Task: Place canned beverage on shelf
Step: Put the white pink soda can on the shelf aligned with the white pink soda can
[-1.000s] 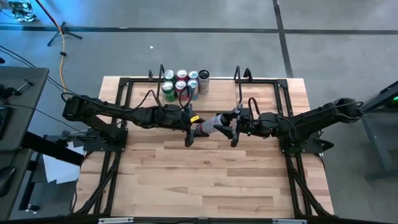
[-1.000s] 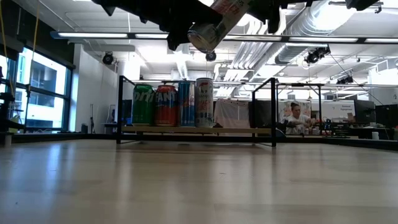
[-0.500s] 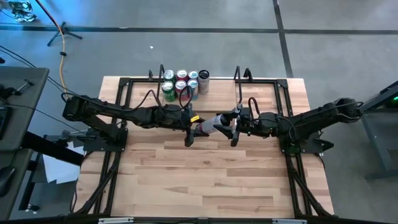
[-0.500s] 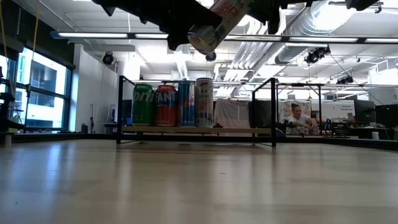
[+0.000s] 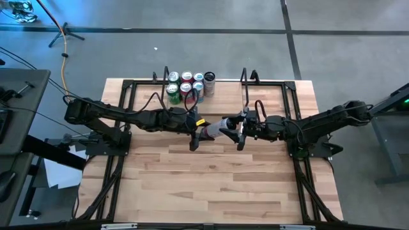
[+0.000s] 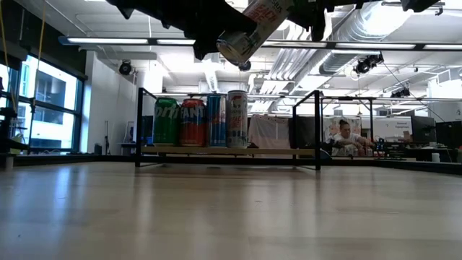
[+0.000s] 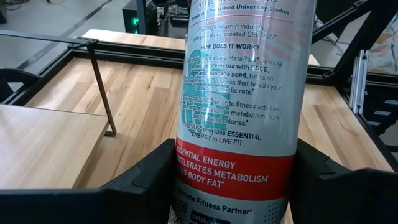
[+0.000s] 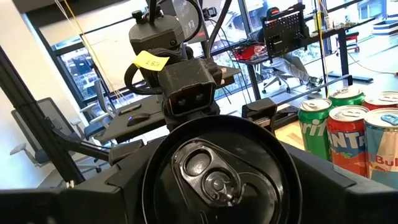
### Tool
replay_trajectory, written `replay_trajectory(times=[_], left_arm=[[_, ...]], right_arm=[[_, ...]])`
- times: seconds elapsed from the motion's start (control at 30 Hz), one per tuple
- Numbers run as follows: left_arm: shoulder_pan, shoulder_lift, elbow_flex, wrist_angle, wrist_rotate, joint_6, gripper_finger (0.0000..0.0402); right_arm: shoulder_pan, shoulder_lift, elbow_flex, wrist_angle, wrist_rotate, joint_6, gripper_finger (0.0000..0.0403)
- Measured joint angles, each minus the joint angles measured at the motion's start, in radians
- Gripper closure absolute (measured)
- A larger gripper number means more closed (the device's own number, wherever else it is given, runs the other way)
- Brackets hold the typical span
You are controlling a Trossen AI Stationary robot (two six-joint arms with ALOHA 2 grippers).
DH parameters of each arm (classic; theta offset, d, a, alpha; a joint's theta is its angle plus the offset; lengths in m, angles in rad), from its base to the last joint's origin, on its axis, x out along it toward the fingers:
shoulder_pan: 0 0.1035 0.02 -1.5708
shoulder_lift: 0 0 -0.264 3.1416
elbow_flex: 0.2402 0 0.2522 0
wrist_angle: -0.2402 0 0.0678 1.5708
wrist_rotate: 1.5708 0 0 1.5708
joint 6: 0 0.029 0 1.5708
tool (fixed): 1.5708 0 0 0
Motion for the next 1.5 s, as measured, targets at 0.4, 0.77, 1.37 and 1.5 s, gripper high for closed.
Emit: replay_trajectory(times=[0.4, 0.77, 1.37, 1.5], left_arm=[[0.000, 0.000, 0.000, 0.003, -0.001, 0.000, 0.0218], [0.000, 0.001, -0.002, -0.048, -0.007, 0.001, 0.0216], [0.002, -0.184, -0.039, -0.168, -0.081, -0.023, 0.0217], [-0.008, -0.247, -0.152, -0.018, -0.109, -0.096, 0.0216]], right_arm=[[0.000, 0.000, 0.000, 0.011, -0.016, 0.002, 0.0131], [0.000, -0.011, 0.003, 0.040, -0.015, 0.027, 0.0009], [0.000, -0.310, 0.002, -0.134, 0.064, -0.191, 0.0031], [0.000, -0.358, 0.002, -0.209, 0.064, -0.175, 0.0031]])
